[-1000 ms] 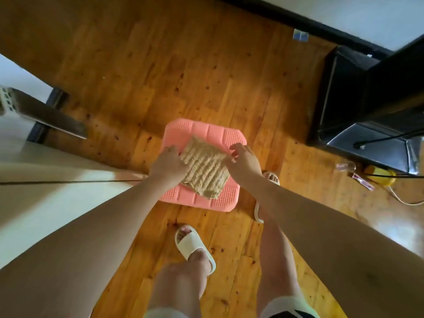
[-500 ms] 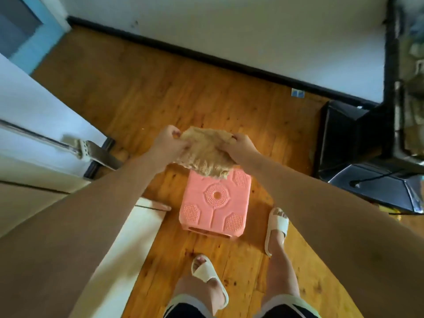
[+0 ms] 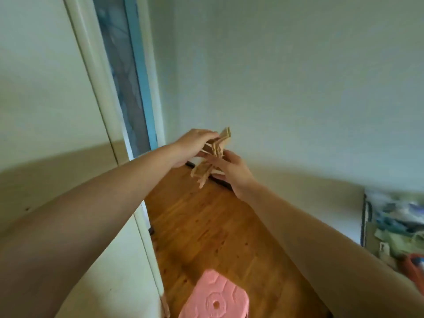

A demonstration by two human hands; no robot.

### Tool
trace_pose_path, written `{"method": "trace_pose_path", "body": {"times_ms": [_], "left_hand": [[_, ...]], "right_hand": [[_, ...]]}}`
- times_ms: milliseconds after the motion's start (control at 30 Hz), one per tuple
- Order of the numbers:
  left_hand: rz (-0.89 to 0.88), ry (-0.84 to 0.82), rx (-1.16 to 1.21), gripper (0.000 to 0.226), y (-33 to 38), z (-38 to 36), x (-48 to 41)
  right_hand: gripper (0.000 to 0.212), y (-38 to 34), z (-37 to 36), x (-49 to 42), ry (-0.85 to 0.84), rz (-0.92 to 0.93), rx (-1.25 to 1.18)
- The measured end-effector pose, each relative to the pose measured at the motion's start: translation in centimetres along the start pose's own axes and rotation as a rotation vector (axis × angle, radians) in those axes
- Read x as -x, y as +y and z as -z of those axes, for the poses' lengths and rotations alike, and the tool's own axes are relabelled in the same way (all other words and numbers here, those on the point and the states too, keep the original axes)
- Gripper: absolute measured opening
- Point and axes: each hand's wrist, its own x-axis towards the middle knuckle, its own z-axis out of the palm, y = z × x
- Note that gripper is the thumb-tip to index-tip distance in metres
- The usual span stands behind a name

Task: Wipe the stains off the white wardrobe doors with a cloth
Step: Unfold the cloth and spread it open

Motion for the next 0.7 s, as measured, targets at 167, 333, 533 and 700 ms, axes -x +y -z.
{"method": "trace_pose_path", "body": {"times_ms": [167, 333, 533, 700], "left_hand": [[-0.081, 0.081, -0.092, 0.023, 4.7, 0.0, 6.5], [-0.167, 0.071, -0.500, 0.036, 6.4, -4.1, 12.3], [-0.147, 0.157, -0.627, 0.018, 9.5, -7.5, 16.8], [-0.109, 0.210, -0.587, 0.021, 11.0, -7.2, 20.8]], "right_hand": [[0.024, -4.3, 1.6, 4.8, -0.002, 0.001, -0.250], [0.038, -6.7, 4.6, 10.8, -0.203, -0.056, -0.392], [0.038, -7.9, 7.0, 14.6, -0.258, -0.060, -0.120], [0.046, -8.7, 5.8, 17.5, -0.329, 0.049, -0.109]]}}
